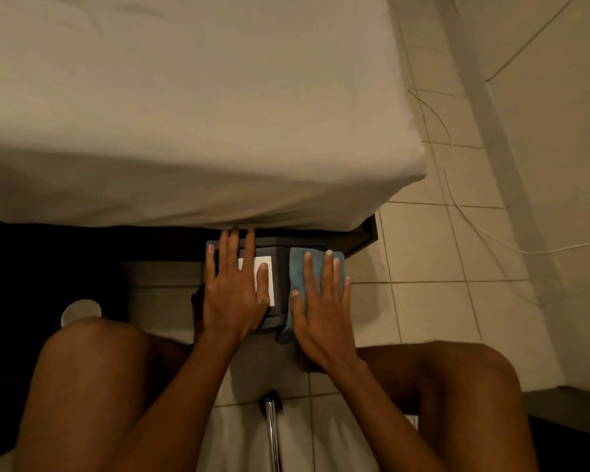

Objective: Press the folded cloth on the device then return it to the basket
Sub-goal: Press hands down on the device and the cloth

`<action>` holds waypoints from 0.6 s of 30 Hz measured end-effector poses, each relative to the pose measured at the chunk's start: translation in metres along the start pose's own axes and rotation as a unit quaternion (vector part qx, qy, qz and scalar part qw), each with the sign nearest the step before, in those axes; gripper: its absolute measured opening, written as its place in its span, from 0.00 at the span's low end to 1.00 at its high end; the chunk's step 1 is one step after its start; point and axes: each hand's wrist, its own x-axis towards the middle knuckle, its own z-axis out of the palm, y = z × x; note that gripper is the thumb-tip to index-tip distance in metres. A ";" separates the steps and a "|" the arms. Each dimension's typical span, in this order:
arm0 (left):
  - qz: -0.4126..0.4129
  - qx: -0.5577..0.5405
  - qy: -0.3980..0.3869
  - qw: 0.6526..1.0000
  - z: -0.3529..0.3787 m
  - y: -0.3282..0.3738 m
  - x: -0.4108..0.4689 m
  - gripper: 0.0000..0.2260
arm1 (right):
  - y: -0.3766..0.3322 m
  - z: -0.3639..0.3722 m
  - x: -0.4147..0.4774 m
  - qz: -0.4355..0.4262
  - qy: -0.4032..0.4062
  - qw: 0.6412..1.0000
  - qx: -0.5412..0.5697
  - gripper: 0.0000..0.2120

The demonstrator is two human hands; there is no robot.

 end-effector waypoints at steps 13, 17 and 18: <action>0.001 0.005 0.004 1.000 -0.001 0.000 0.001 0.27 | -0.007 -0.001 0.023 -0.056 0.020 0.998 -0.010 0.29; 0.004 -0.020 0.007 1.000 -0.001 -0.003 -0.005 0.27 | -0.011 0.005 0.020 -0.058 0.032 0.998 -0.017 0.29; 0.011 -0.031 0.003 0.999 -0.002 -0.003 -0.007 0.27 | -0.010 0.006 0.021 -0.059 0.026 0.998 -0.017 0.29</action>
